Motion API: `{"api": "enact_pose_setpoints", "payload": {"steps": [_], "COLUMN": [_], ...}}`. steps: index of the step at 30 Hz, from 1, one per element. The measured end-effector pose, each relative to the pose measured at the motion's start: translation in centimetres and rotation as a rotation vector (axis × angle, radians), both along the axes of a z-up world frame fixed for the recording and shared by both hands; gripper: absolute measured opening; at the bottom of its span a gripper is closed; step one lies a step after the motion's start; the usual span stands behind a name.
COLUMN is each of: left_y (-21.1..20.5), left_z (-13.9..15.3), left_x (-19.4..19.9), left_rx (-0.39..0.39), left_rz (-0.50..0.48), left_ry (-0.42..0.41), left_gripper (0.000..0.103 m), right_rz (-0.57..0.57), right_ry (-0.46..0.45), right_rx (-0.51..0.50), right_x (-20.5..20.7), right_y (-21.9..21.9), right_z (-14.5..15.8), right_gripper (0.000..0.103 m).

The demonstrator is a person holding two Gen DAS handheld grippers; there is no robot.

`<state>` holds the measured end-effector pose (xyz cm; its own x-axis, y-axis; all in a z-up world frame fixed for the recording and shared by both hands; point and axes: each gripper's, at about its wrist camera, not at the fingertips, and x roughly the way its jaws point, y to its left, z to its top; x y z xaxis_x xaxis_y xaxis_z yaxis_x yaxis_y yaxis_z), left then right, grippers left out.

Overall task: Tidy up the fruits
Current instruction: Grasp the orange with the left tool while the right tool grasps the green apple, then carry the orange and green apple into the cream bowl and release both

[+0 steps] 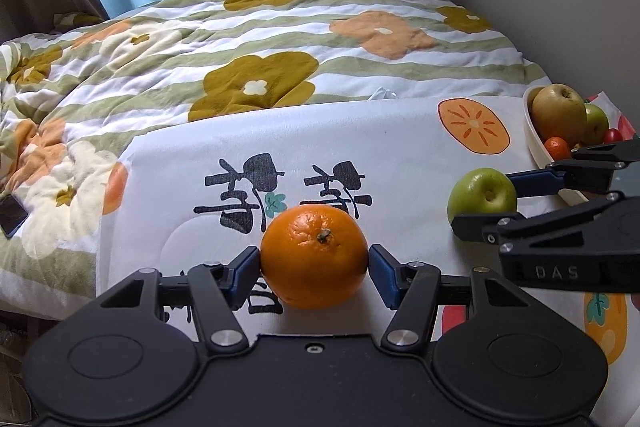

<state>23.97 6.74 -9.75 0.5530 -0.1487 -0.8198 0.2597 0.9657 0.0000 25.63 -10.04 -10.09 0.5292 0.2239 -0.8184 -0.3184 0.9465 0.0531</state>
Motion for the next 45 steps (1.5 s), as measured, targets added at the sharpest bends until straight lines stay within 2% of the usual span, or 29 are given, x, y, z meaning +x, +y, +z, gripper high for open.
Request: {"api": "enact_pose_setpoints", "payload": {"steps": [13, 21, 34, 45], "left_y": [-1.0, -3.7, -11.9, -19.8], "left_z": [2.6, 4.9, 8.0, 7.8], "left_x": [-2.4, -4.4, -5.6, -4.2], "left_rx": [-0.006, -0.018, -0.053, -0.073], "left_rz": [0.018, 0.014, -0.051, -0.142], "left_ry": [-0.051, -0.083, -0.133, -0.138], "left_gripper": [0.063, 0.063, 0.063, 0.063], "right_rz": [-0.004, -0.021, -0.113, -0.200], "right_ry": [-0.039, -0.064, -0.125, -0.155], "right_rx": [0.043, 0.065, 0.062, 0.056], "right_x": [-1.7, -3.9, -6.1, -6.3], "right_y": [-1.2, -4.2, -13.4, -21.3], "right_z": [2.1, 4.1, 7.2, 8.0], "right_gripper": [0.068, 0.068, 0.068, 0.068]}}
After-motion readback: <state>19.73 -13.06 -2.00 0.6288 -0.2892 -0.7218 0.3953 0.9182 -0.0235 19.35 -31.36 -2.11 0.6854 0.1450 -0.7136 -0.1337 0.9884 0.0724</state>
